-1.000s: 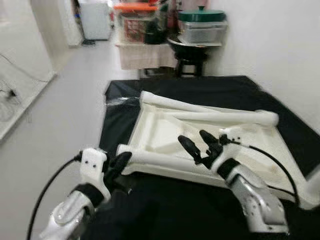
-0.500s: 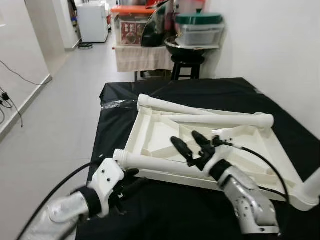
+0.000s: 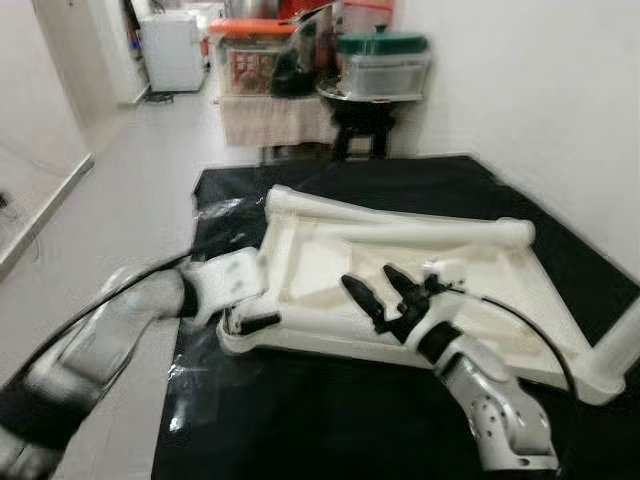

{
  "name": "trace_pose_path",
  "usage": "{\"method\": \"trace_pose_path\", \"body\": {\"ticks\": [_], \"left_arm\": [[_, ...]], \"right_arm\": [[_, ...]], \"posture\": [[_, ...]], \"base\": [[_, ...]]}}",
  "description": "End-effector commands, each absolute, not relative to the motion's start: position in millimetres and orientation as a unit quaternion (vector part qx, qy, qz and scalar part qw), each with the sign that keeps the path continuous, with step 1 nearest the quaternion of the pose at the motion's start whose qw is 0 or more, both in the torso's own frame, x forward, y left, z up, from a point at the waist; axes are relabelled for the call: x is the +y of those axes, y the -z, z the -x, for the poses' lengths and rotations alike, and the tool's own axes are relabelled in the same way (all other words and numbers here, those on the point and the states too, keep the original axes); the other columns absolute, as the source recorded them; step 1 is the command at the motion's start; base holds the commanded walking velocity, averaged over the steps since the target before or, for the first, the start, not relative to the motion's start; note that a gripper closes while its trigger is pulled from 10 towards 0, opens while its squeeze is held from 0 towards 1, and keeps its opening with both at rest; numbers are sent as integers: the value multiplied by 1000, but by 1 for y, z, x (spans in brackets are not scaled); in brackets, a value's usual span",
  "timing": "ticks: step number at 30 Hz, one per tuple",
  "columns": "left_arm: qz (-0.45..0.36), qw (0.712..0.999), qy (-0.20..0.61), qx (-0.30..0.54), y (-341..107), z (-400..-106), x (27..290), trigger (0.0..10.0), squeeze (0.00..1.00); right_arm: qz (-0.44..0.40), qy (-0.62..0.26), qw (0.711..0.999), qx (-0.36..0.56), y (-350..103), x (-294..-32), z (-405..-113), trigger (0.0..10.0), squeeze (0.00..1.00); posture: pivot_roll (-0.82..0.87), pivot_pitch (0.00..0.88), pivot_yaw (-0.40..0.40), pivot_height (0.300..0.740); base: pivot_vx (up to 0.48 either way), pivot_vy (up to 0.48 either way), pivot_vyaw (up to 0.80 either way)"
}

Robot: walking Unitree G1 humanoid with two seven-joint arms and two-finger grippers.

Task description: Building children table

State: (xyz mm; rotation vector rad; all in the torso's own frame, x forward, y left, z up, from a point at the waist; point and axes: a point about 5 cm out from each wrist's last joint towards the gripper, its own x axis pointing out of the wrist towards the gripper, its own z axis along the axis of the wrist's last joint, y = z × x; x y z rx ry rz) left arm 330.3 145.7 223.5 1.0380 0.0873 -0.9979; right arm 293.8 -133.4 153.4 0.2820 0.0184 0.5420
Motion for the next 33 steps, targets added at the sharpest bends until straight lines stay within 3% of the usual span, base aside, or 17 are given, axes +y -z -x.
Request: {"method": "trace_pose_path", "body": {"ticks": [1, 8, 9, 10, 11, 23, 30, 31, 32, 33], "left_arm": [[-489, 723, 483, 73, -206, -332, 144, 10000, 1000], [-503, 686, 512, 120, -195, -354, 137, 10000, 1000], [-498, 682, 519, 135, -193, -358, 134, 10000, 341], [-498, 682, 519, 135, -193, -358, 134, 10000, 341], [-482, 678, 533, 156, -191, -361, 132, 10000, 0], [-477, 640, 562, 217, -175, -370, 129, 10000, 0], [-507, 634, 537, 231, -164, -375, 131, 10000, 0], [-511, 636, 530, 230, -164, -376, 131, 2627, 0], [-511, 636, 530, 230, -164, -376, 131, 2627, 0], [-508, 639, 529, 230, -164, -376, 131, 0, 0]], "right_arm": [[-142, -267, 953, 10, -155, -132, -292, 10000, 0], [-155, -267, 951, 10, -156, -133, -281, 10000, 0], [-159, -268, 950, 11, -156, -134, -276, 10000, 0], [-159, -268, 950, 11, -156, -134, -276, 10000, 0], [-164, -269, 949, 12, -157, -136, -270, 10000, 0], [-179, -272, 945, 19, -163, -143, -251, 10000, 0], [-185, -270, 945, 21, -165, -146, -246, 10000, 0], [-186, -269, 945, 22, -166, -146, -246, 10000, 0], [-186, -269, 945, 22, -166, -146, -246, 10000, 0], [-187, -269, 944, 23, -167, -147, -245, 10000, 0]], "posture": [[-129, 0, -12, 740], [-205, 0, -7, 740], [-221, 0, -6, 740], [-221, 0, -6, 740], [-244, 0, -8, 740], [-288, 46, -27, 740], [-290, 60, -32, 740], [-294, 64, -31, 740], [-294, 64, -31, 740], [-294, 64, -32, 740]], "base": [[0, 0, 0], [0, 0, 0], [0, 0, 0], [0, 0, 0], [0, 0, 0], [0, 0, 0], [0, 0, 0], [0, 0, 0], [0, 0, 0], [0, 0, 0]]}}
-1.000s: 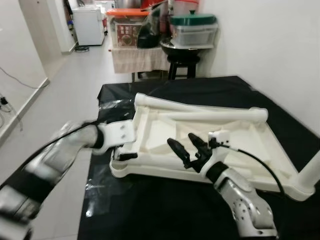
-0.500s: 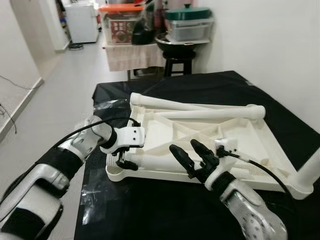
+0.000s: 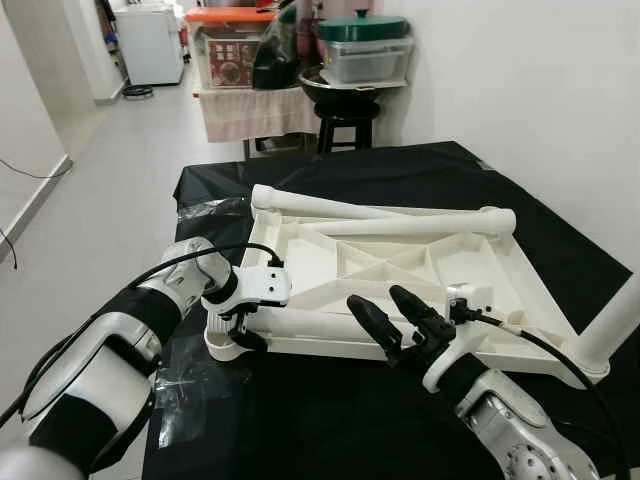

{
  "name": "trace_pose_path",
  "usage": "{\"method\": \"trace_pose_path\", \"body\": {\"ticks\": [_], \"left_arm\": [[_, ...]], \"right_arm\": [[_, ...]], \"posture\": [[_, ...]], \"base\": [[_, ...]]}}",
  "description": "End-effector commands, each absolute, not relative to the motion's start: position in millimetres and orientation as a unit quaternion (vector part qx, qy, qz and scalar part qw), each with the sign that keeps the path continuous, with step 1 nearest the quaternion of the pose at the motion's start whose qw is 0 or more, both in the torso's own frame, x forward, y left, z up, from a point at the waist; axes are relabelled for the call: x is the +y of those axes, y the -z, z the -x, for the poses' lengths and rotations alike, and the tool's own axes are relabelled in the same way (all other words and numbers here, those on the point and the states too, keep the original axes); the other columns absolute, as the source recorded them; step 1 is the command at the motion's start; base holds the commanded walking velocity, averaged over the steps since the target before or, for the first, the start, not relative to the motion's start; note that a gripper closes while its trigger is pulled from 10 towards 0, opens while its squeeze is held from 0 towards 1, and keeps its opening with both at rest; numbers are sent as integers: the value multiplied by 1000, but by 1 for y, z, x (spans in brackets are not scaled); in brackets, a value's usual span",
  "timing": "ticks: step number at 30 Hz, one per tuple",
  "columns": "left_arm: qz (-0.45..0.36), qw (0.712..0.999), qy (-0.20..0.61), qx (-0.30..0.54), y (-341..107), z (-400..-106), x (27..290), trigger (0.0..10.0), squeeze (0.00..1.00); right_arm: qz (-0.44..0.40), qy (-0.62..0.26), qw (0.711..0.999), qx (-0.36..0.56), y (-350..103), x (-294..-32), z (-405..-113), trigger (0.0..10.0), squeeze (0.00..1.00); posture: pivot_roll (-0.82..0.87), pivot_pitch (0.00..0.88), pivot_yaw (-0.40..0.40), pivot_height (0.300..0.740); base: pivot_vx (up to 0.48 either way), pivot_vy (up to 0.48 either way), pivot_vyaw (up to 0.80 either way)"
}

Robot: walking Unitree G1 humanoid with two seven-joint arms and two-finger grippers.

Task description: Building children table

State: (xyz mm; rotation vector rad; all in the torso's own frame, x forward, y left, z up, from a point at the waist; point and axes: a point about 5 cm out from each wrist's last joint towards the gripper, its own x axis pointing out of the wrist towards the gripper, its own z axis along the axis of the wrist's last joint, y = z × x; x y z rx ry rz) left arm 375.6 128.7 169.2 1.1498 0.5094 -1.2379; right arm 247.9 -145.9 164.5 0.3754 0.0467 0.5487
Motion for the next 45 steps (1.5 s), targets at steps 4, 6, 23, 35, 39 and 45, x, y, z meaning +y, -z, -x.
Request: {"method": "trace_pose_path", "body": {"ticks": [4, 6, 23, 35, 39, 45], "left_arm": [[-501, 646, 528, 231, -165, -377, 131, 0, 0], [-498, 649, 527, 231, -166, -378, 131, 0, 0], [-395, 719, 562, 99, -231, -389, 114, 0, 0], [-299, 784, 543, -36, -255, -384, 119, 0, 0], [-182, 785, 584, -102, -262, -364, 125, 0, 0], [-62, 720, 683, -109, -248, -311, 134, 2275, 0]], "right_arm": [[-188, -269, 944, 25, -167, -147, -246, 10000, 0], [-189, -269, 944, 27, -168, -148, -246, 10000, 0], [-200, -270, 941, 36, -168, -148, -247, 10000, 0], [-279, -287, 916, -7, -177, -155, -249, 10000, 0], [-311, -326, 891, -56, -194, -159, -247, 10000, 0], [-283, -433, 848, -111, -226, -150, -242, 10000, 0]], "posture": [[-297, 65, -32, 740], [-297, 65, -33, 740], [-299, 44, -26, 740], [-266, 2, -14, 740], [-243, 0, -10, 740], [-211, 0, -15, 740]], "base": [[0, 0, 0], [0, 0, 0], [0, 0, 0], [0, 0, 0], [0, 0, 0], [0, 0, 0]]}}
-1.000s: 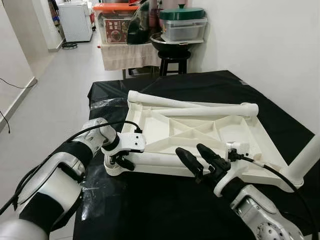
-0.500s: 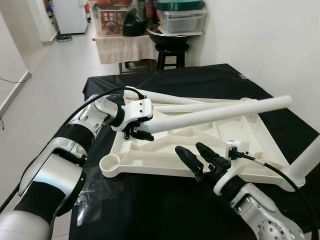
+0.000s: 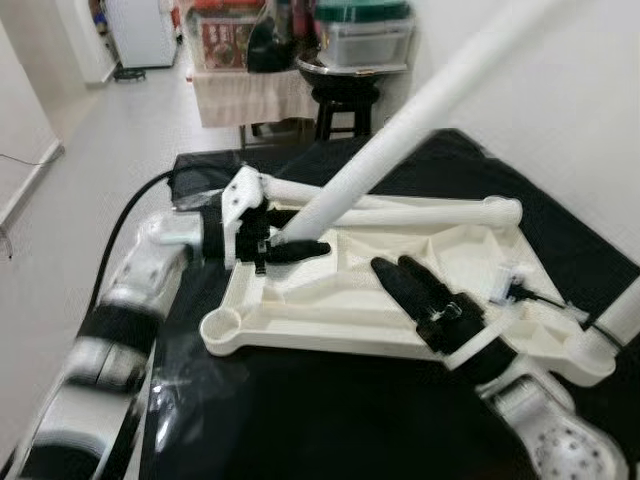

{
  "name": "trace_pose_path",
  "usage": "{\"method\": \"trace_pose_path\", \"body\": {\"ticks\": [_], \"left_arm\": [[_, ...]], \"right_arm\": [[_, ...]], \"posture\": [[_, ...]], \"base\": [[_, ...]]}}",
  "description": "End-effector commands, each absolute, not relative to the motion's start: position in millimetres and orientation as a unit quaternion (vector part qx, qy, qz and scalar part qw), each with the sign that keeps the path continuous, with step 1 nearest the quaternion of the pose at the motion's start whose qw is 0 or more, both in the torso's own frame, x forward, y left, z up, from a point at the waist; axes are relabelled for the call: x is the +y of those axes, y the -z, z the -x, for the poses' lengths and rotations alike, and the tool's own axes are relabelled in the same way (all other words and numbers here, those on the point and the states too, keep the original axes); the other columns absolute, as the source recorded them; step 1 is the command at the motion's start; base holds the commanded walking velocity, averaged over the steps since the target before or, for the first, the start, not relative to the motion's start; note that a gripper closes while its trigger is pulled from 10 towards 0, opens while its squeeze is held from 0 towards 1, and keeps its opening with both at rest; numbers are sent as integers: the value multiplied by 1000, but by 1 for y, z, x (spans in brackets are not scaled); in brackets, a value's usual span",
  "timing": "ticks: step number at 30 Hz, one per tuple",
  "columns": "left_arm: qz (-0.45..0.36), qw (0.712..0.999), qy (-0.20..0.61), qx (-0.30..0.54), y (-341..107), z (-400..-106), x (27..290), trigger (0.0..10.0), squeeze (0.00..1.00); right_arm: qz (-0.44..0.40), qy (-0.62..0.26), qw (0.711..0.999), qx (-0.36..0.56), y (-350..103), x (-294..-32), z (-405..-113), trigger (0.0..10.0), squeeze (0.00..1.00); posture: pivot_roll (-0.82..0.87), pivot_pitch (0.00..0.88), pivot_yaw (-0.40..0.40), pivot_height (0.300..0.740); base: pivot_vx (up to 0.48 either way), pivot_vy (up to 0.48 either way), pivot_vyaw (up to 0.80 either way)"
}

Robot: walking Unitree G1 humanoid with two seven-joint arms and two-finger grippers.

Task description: Building children table

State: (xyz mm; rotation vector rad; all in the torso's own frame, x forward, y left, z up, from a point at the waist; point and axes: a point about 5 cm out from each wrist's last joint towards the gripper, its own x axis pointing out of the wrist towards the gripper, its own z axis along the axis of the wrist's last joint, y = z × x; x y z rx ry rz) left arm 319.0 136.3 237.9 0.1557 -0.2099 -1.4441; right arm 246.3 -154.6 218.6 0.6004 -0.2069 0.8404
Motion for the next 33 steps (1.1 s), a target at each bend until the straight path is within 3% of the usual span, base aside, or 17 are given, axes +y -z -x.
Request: {"method": "trace_pose_path", "body": {"ticks": [1, 3, 4, 5, 10, 15, 21, 27, 29, 33], "left_arm": [[-32, 691, 716, -90, -239, -292, 136, 6078, 0], [-32, 691, 716, -90, -239, -292, 136, 6078, 0], [-14, 673, 736, -77, -233, -280, 136, 6980, 0], [3, 666, 743, -67, -227, -274, 137, 9059, 0], [28, 659, 749, -56, -223, -264, 133, 9804, 0], [48, 665, 743, -59, -228, -258, 133, 10000, 0], [55, 670, 738, -58, -231, -254, 135, 10000, 0], [54, 671, 738, -43, -225, -251, 132, 10000, 0], [53, 666, 743, -33, -221, -249, 126, 10000, 0], [55, 664, 745, -29, -219, -248, 123, 10000, 0]], "right_arm": [[-252, -492, 824, -122, -237, -143, -237, 10000, 0], [-252, -492, 824, -122, -237, -143, -237, 10000, 0], [-231, -529, 806, -126, -243, -138, -233, 10000, 0], [-210, -564, 789, -123, -247, -134, -231, 10000, 0], [-141, -629, 756, -111, -256, -124, -232, 10000, 0], [-67, -682, 725, -74, -254, -119, -231, 10000, 0], [-53, -688, 722, -58, -248, -121, -231, 10000, 0], [-77, -698, 709, -68, -252, -105, -227, 10000, 0], [-110, -713, 687, -88, -257, -91, -225, 10000, 0], [-119, -719, 678, -97, -258, -84, -225, 10000, 0]], "posture": [[-198, 0, -13, 740], [-198, 0, -13, 740], [-197, 0, -13, 740], [-193, 0, -13, 740], [-178, 0, -17, 740], [-169, 0, -23, 740], [-166, 0, -24, 740], [-170, 0, -19, 740], [-168, 0, -18, 740], [-169, 0, -19, 740]], "base": [[0, 0, 0], [0, 0, 0], [0, 0, 0], [0, 0, 0], [0, 0, 0], [0, 0, 0], [0, 0, 0], [0, 0, 0], [0, 0, 0], [0, 0, 0]]}}
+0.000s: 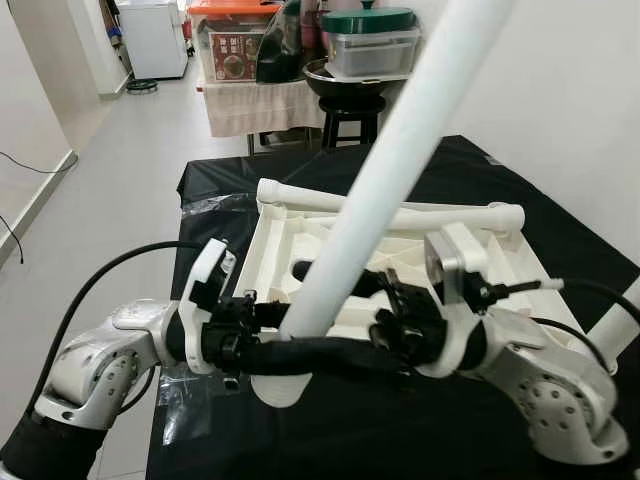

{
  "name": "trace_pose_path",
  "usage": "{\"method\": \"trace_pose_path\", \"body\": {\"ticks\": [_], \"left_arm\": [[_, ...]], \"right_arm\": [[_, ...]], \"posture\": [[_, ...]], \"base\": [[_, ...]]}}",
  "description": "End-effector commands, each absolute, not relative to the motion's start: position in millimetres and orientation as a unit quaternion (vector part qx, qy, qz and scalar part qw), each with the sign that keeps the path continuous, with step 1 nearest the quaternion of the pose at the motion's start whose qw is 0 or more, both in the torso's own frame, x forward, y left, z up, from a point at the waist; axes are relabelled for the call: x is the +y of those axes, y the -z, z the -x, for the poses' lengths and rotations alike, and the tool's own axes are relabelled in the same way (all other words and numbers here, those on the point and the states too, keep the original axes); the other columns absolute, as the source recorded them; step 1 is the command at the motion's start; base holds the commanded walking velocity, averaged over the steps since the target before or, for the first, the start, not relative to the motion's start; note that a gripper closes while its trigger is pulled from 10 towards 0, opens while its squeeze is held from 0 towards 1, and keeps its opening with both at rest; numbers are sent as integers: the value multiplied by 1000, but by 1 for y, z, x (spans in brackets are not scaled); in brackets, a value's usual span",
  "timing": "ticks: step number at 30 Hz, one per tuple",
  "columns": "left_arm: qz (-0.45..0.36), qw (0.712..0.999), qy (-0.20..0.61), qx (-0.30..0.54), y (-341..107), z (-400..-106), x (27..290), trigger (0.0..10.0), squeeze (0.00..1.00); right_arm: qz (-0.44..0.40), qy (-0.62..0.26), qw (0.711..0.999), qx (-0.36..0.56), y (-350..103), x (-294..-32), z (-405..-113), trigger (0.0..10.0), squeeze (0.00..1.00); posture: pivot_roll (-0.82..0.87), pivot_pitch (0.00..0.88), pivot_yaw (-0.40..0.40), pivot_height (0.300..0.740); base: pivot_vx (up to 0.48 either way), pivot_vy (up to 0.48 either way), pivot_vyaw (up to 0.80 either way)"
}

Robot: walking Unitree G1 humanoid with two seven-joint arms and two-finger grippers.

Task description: Building children table

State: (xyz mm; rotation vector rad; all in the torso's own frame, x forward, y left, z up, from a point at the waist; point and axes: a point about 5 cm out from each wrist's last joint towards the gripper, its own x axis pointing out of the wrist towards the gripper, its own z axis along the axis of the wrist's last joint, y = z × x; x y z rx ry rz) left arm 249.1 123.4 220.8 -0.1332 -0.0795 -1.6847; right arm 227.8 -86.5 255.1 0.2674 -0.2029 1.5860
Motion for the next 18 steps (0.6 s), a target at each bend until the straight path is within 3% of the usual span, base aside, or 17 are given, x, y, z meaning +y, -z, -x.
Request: {"method": "trace_pose_path", "body": {"ticks": [1, 14, 15, 18], "left_arm": [[59, 662, 746, -26, -218, -247, 120, 10000, 0], [77, 656, 751, -22, -216, -244, 112, 10000, 0], [78, 655, 751, -22, -217, -244, 111, 10000, 0], [80, 655, 751, -23, -217, -244, 111, 10000, 0]], "right_arm": [[-124, -724, 670, -103, -259, -77, -225, 10000, 0], [-119, -726, 668, -109, -256, -51, -233, 10000, 0], [-118, -727, 668, -107, -255, -50, -234, 0, 0], [-114, -728, 668, -104, -255, -48, -236, 0, 0]], "posture": [[-168, 0, -20, 740], [-163, 0, -28, 740], [-162, 0, -28, 740], [-162, 0, -29, 740]], "base": [[0, 0, 0], [0, 0, 0], [0, 0, 0], [0, 0, 0]]}}
